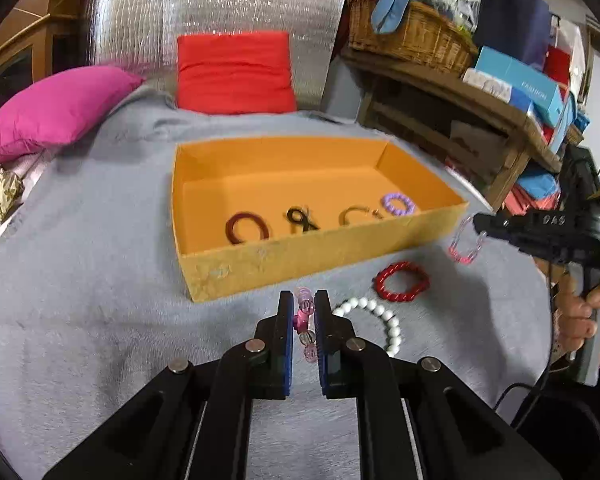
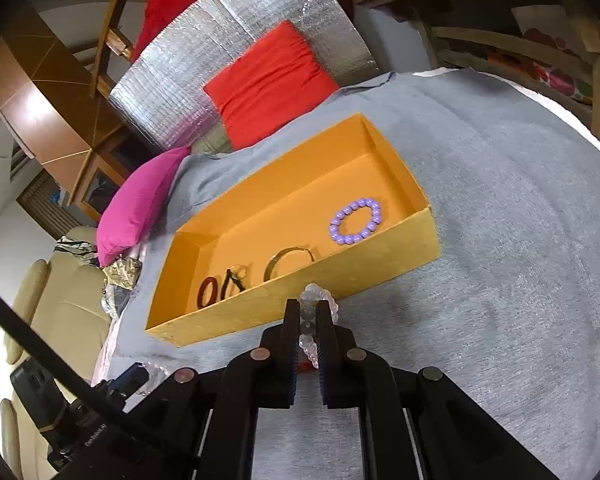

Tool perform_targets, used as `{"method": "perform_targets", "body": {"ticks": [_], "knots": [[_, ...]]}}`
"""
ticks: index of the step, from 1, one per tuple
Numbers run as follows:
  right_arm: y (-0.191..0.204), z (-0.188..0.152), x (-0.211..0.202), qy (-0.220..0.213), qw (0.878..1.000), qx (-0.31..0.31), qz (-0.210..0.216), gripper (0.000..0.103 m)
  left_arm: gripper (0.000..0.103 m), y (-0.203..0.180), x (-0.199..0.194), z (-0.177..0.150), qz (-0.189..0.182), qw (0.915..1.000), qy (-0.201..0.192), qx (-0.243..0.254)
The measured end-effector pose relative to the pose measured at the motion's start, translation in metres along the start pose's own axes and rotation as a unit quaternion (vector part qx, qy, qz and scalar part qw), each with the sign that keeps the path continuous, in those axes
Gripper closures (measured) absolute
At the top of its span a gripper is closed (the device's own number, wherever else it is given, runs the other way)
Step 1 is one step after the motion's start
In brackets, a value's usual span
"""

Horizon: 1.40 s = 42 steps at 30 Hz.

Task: Organize jewelry
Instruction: 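Carry both bracelets into the orange box and open both tools to release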

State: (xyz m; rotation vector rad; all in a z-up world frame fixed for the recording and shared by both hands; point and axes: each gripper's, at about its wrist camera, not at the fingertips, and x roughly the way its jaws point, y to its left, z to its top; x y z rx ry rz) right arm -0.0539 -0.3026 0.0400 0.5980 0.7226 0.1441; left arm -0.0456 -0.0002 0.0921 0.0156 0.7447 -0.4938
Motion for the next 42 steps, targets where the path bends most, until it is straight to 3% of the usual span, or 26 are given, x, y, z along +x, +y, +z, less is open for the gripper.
{"method": "perform_targets", "body": {"ticks": [8, 15, 18, 23, 30, 35, 38, 40, 42], "knots": [[0.019, 0.005, -0.015, -0.029, 0.999, -0.015, 0.025, 0.094, 0.093, -0.004, -0.023, 0.026, -0.020, 0.9984, -0.049, -0.017], [0.050, 0.035, -0.006, -0.043, 0.997, -0.025, 0.052, 0.094, 0.093, -0.006, -0.008, 0.089, -0.032, 0.9980, -0.054, -0.011], [0.061, 0.057, 0.021, -0.023, 0.998, -0.028, 0.051, 0.094, 0.093, -0.003, 0.019, 0.124, -0.020, 0.9994, -0.030, -0.004], [0.067, 0.084, 0.077, 0.031, 0.998, -0.008, 0.056, 0.094, 0.093, 0.005, 0.074, 0.157, 0.000, 0.9997, 0.022, -0.014], [0.073, 0.090, 0.141, 0.087, 0.995, -0.001, 0.051, 0.094, 0.092, 0.024, 0.147, 0.148, 0.044, 0.9916, 0.114, -0.044], [0.064, 0.089, 0.154, 0.084, 0.996, 0.004, 0.025, 0.091, 0.091, 0.026, 0.156, 0.140, 0.060, 0.9882, 0.129, -0.057], [0.056, 0.092, 0.146, 0.072, 0.997, 0.015, 0.027, 0.091, 0.070, 0.020, 0.134, 0.139, 0.071, 0.9913, 0.099, -0.048], [0.051, 0.093, 0.133, 0.057, 0.998, 0.017, 0.023, 0.090, 0.045, 0.013, 0.111, 0.136, 0.081, 0.9935, 0.068, -0.044], [0.049, 0.091, 0.113, 0.043, 0.999, 0.011, 0.016, 0.089, 0.041, 0.005, 0.087, 0.126, 0.101, 0.9931, 0.042, -0.042]]}}
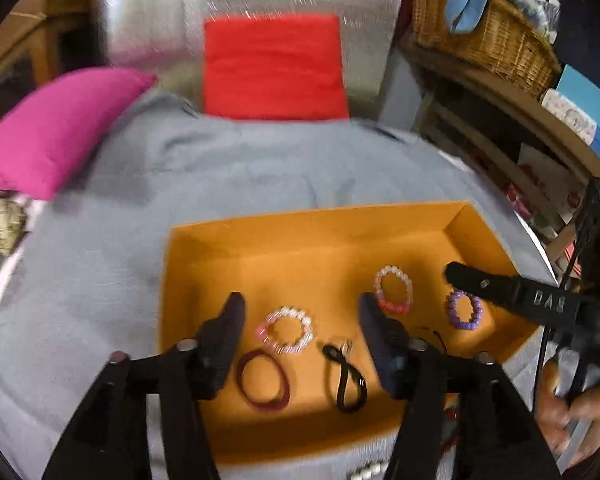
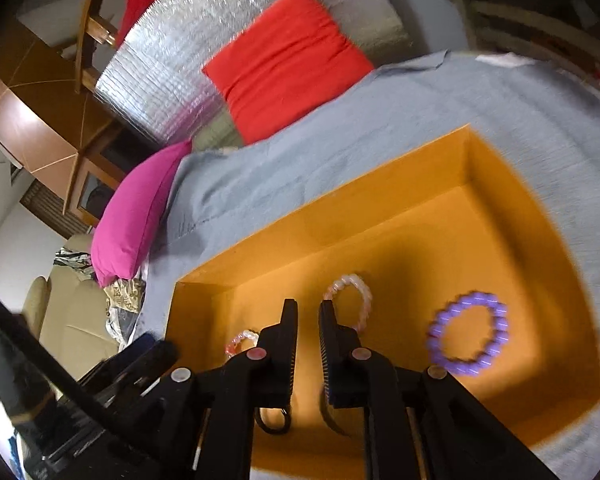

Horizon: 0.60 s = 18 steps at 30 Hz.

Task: Organize jewelry
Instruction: 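Carry both bracelets into the orange box and open both tools to release, then withdraw both open tools from the box toward the white and red bracelets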

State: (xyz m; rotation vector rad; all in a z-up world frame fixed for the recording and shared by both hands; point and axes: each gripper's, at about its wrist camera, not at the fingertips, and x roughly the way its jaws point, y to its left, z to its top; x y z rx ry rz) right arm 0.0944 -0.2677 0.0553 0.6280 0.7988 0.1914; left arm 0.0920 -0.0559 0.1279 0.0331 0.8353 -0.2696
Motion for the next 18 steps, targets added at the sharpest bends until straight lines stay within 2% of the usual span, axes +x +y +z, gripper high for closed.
{"method": "perform_targets", "body": {"ticks": [3, 5, 7, 10, 13, 18], "knots": [[0.002, -0.010, -0.031, -0.021, 0.999, -0.024, -0.018, 0.075, 0.036, -0.003, -0.032, -0.029, 0.051, 0.9986, -0.013, -0.007], [0.005, -0.020, -0.057, -0.042, 0.998, -0.042, -0.025, 0.066, 0.034, -0.004, -0.048, -0.050, 0.063, 0.9977, -0.021, -0.014], [0.007, -0.031, -0.081, -0.061, 0.996, -0.057, -0.025, 0.053, 0.033, -0.003, -0.062, -0.071, 0.069, 0.9972, -0.023, -0.012], [0.007, -0.059, -0.120, -0.096, 0.991, -0.088, -0.019, 0.050, 0.032, 0.001, -0.079, -0.095, 0.089, 0.9954, -0.034, -0.011], [-0.004, -0.086, -0.144, -0.108, 0.990, -0.091, -0.026, 0.045, 0.028, 0.003, -0.084, -0.116, 0.099, 0.9942, -0.041, -0.008], [-0.036, -0.116, -0.146, -0.073, 0.995, -0.048, -0.040, 0.045, 0.027, -0.004, -0.073, -0.136, 0.103, 0.9940, -0.021, 0.028]]}}
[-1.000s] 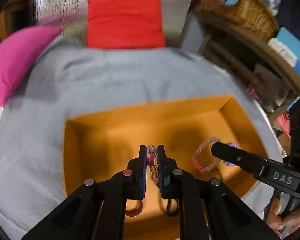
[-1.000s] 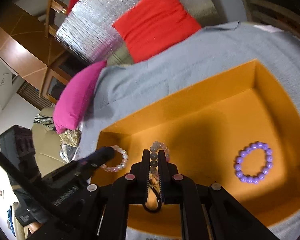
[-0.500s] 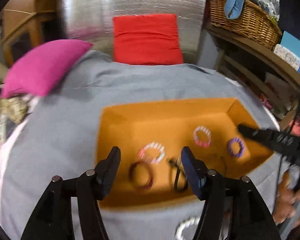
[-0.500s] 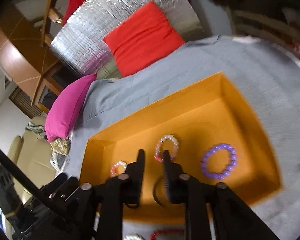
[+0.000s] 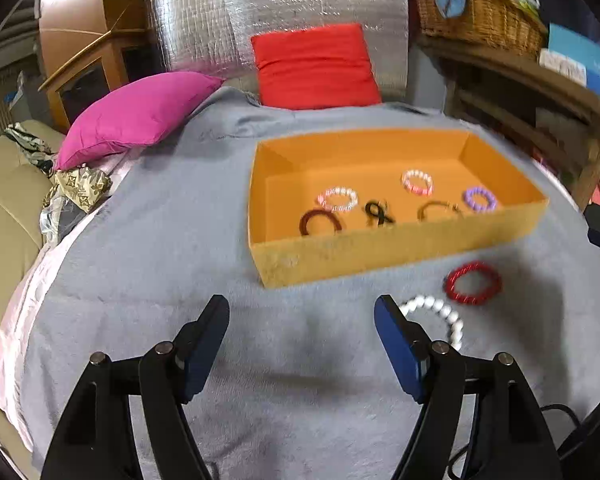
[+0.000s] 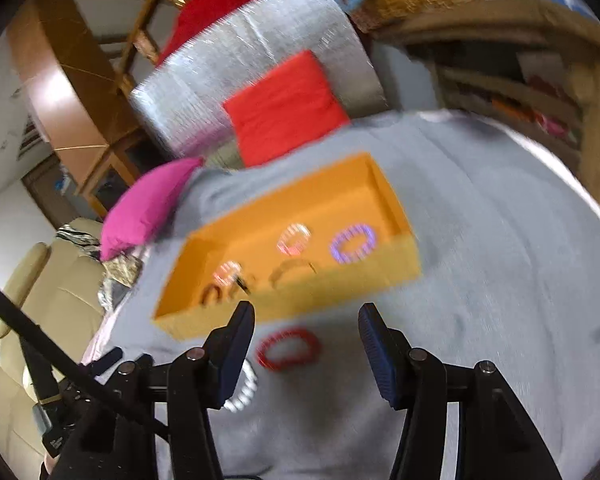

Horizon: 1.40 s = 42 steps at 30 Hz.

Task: Organize jewelry
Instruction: 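Withdraw both open tools from the box toward the white and red bracelets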

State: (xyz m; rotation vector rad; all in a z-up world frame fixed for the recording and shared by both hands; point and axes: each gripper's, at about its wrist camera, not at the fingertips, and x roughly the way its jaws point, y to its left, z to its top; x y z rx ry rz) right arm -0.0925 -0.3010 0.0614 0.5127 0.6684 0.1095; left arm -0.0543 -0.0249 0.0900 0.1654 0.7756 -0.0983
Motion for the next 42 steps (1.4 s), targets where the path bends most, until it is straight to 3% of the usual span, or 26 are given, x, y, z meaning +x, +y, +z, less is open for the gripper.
{"method": "perform_targets", "body": {"ticks": [4, 10, 25, 42], "knots": [[-0.013, -0.002, 0.026, 0.042, 0.998, 0.038, -0.001, 0.045, 0.027, -0.002, 0.004, -0.004, 0.003, 0.9999, 0.003, 0.010], [0.001, -0.008, 0.052, 0.086, 0.996, 0.023, -0.002, 0.045, 0.027, -0.009, 0.010, -0.003, 0.010, 0.9996, 0.007, 0.027], [0.009, -0.012, 0.059, 0.105, 0.994, 0.012, -0.008, 0.045, 0.027, -0.020, 0.015, -0.005, 0.008, 0.9988, 0.017, 0.046], [0.005, -0.016, 0.071, 0.130, 0.991, 0.030, -0.013, 0.045, 0.027, -0.022, 0.035, -0.011, 0.001, 0.9970, 0.059, 0.051]]}}
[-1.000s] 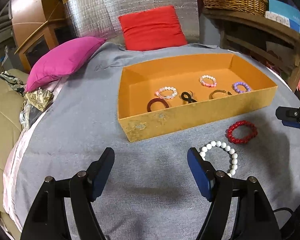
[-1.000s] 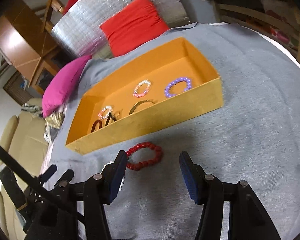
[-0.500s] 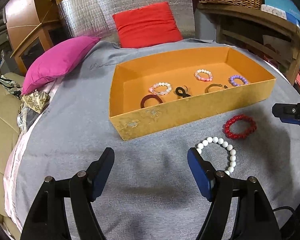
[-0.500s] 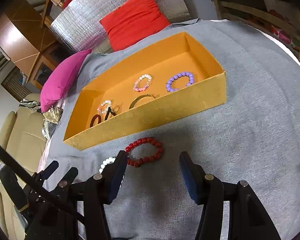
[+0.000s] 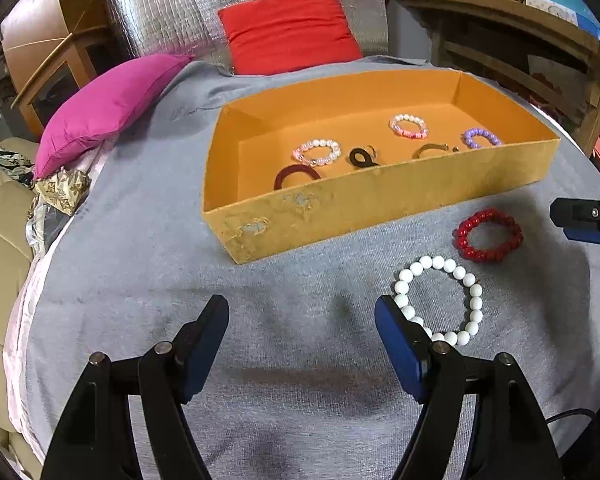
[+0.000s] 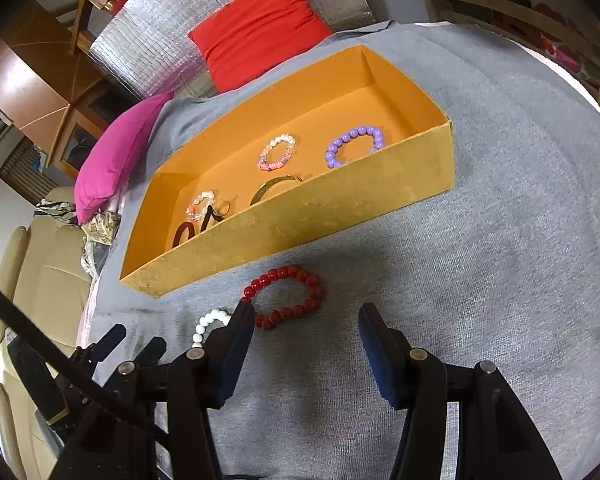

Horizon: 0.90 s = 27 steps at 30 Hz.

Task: Organize jewelry
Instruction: 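Withdraw both open tools from the box toward the white and red bracelets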

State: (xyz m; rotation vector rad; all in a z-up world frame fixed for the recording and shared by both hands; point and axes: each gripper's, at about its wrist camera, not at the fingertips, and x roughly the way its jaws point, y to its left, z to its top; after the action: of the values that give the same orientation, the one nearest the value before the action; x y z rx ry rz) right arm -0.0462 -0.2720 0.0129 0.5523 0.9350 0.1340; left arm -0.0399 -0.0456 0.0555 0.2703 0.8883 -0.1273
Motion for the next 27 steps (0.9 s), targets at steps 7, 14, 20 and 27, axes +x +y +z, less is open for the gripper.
{"method": "perform_targets", "body": {"ticks": [7, 14, 20, 27], "knots": [[-0.002, 0.003, 0.008, 0.009, 1.000, 0.007, -0.004, 0.045, 0.027, -0.003, 0.011, -0.004, -0.006, 0.9997, 0.025, 0.003], [0.001, 0.009, 0.022, 0.015, 1.000, 0.003, -0.005, 0.045, 0.027, -0.009, 0.025, -0.007, -0.028, 0.9980, 0.056, -0.001], [0.018, 0.008, 0.042, 0.023, 0.998, -0.036, -0.043, 0.064, 0.027, -0.010, 0.028, -0.007, -0.031, 0.9978, 0.058, -0.006], [0.032, 0.004, 0.055, 0.013, 0.991, -0.079, -0.109, 0.085, 0.027, -0.013, 0.034, 0.000, -0.048, 0.9973, 0.054, -0.013]]}}
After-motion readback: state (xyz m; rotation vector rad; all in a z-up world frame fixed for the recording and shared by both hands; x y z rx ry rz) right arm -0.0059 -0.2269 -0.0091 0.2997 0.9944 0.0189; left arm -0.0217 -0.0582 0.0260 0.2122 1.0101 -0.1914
